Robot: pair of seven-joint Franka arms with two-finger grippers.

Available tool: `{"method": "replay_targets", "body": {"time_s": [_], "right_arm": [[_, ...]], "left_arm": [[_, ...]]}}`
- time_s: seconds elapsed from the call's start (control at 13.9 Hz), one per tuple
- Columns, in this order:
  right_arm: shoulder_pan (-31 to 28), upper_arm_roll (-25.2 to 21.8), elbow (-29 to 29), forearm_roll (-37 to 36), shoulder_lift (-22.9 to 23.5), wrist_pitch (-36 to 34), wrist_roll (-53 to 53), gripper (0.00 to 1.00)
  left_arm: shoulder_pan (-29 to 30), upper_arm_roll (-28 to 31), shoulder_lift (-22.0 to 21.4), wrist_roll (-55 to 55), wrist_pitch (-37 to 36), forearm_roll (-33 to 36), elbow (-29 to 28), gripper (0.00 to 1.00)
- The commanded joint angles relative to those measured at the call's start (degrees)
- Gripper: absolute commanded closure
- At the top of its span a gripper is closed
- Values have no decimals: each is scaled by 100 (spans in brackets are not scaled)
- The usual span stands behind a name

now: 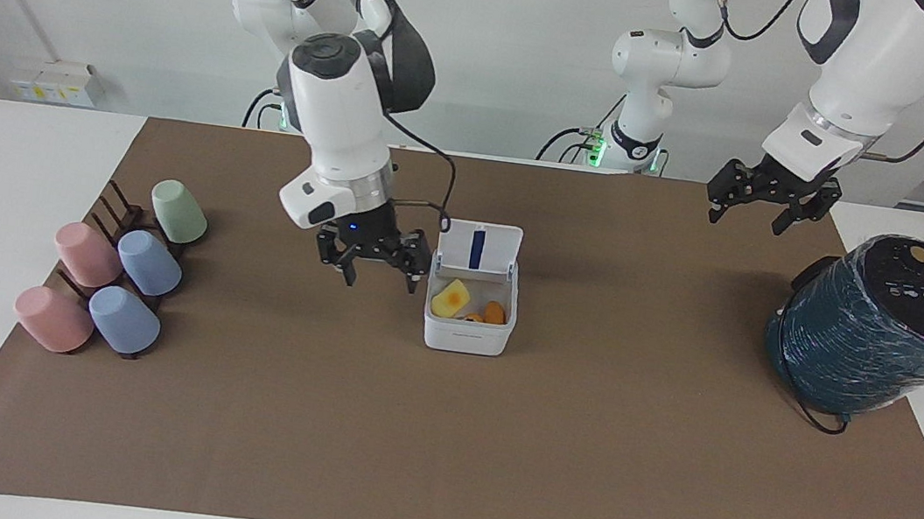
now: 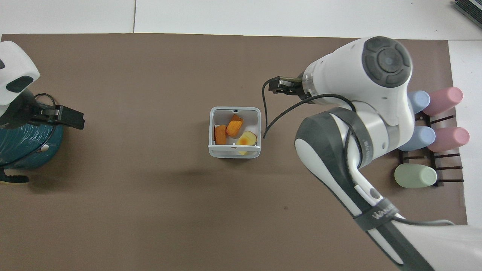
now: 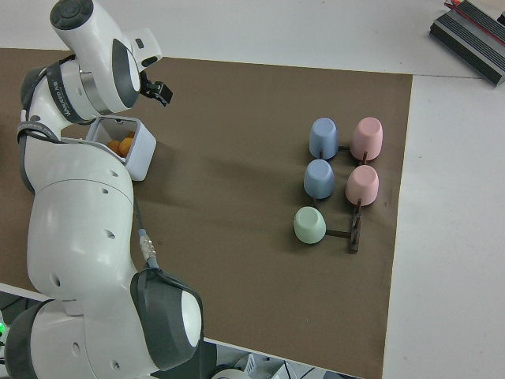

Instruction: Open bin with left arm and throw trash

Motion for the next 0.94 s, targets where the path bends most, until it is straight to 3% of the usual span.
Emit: {"method": "replay_targets", "body": {"time_s": [0.0,0.43,0.65,0.86], "right_arm": [[-493,53,-70,-134,-331,-291,-474,0],[-969,-131,-61,-214,-1131,-1328,-915,0],[-803,-762,-52,-170,-1536,-1996,-1449,0],[-251,-1736,-52,-99,-1905,-2585,-1942,0]], "left_arm": [[-18,10,-161,106,232,321,-234,0],[-1,9,-170,80,267,367,-234,0],[-10,9,-170,115,267,367,-234,0],[-10,1,-170,106,267,367,-234,0]]}}
